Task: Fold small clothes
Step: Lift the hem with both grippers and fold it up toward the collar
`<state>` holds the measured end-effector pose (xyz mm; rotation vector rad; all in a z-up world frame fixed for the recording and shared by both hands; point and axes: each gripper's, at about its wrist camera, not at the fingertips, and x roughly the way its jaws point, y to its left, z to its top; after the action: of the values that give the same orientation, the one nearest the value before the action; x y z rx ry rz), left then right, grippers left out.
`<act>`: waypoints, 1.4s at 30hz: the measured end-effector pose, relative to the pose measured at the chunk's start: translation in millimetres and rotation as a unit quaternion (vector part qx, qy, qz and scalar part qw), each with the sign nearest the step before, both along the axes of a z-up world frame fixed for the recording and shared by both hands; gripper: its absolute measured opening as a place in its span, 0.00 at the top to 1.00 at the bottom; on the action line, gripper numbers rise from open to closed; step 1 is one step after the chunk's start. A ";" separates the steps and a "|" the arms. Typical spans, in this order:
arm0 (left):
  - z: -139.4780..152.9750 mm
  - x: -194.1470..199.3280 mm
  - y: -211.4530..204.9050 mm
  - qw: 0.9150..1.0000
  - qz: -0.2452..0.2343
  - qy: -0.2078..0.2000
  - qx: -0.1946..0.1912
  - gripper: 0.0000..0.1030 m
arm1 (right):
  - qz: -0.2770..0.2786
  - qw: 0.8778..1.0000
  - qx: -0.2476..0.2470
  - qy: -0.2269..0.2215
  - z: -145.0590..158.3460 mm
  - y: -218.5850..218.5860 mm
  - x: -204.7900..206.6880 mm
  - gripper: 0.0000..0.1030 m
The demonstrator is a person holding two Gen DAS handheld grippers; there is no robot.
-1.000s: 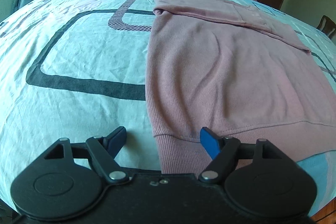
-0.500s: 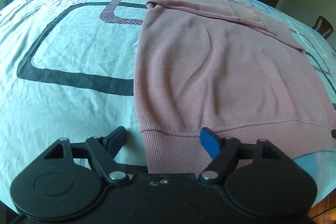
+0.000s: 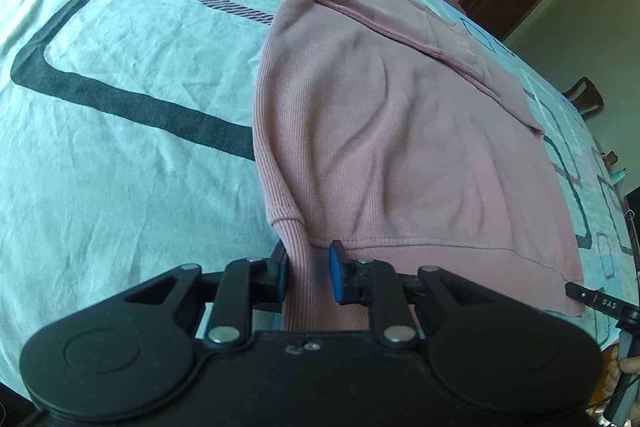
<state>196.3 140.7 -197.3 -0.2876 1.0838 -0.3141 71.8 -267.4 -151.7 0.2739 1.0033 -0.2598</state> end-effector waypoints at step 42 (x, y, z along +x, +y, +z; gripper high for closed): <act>84.9 263.8 -75.2 0.982 0.064 -0.166 -0.060 0.95 | -0.049 0.973 0.161 -0.155 62.6 -112.9 279.3 0.91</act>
<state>460.1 65.4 -112.4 -0.3958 0.7146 -0.3008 351.1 -380.3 -89.1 0.6411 0.7195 -0.1363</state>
